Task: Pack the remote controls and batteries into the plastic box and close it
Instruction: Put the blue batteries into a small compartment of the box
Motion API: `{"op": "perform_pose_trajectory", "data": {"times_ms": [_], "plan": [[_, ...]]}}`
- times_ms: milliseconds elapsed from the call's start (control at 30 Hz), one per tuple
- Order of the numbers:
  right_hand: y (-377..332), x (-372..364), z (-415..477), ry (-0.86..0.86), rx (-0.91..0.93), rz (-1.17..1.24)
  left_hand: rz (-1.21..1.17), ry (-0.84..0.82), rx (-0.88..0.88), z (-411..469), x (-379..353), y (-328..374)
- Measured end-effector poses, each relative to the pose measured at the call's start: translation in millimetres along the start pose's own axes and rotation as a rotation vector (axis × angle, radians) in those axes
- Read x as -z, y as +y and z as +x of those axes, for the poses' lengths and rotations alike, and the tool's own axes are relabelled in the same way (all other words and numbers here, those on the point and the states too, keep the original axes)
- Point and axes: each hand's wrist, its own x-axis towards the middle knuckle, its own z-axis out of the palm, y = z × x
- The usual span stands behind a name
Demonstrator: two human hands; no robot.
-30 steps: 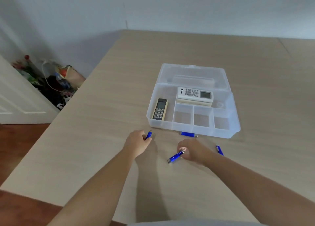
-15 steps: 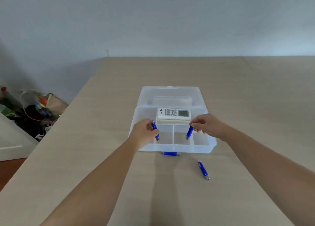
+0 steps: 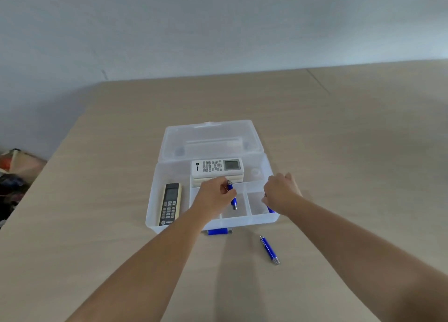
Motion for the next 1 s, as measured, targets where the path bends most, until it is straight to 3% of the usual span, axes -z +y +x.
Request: {"op": "perform_pose_trajectory", "data": {"times_ms": [233,400,500,600,733,1000], "plan": [[-4,-8,9,0.034,0.023,-0.133,0.001,0.005,-0.024,10,2,-6],[1,-10,10,0.089,0.029,-0.052,0.012,0.029,-0.046,16,-4,5],[13,-10,6,0.165,-0.003,0.192,0.074,0.01,-0.111,18,-13,22],[27,-10,-3,0.232,-0.119,0.675,0.157,-0.046,-0.136,18,-29,44],[39,-17,-13,0.107,-0.299,1.077,0.328,-0.164,-0.026,23,-62,60],[49,-32,-19,-0.012,-0.324,1.33,0.601,-0.263,0.119,33,-96,69]]}}
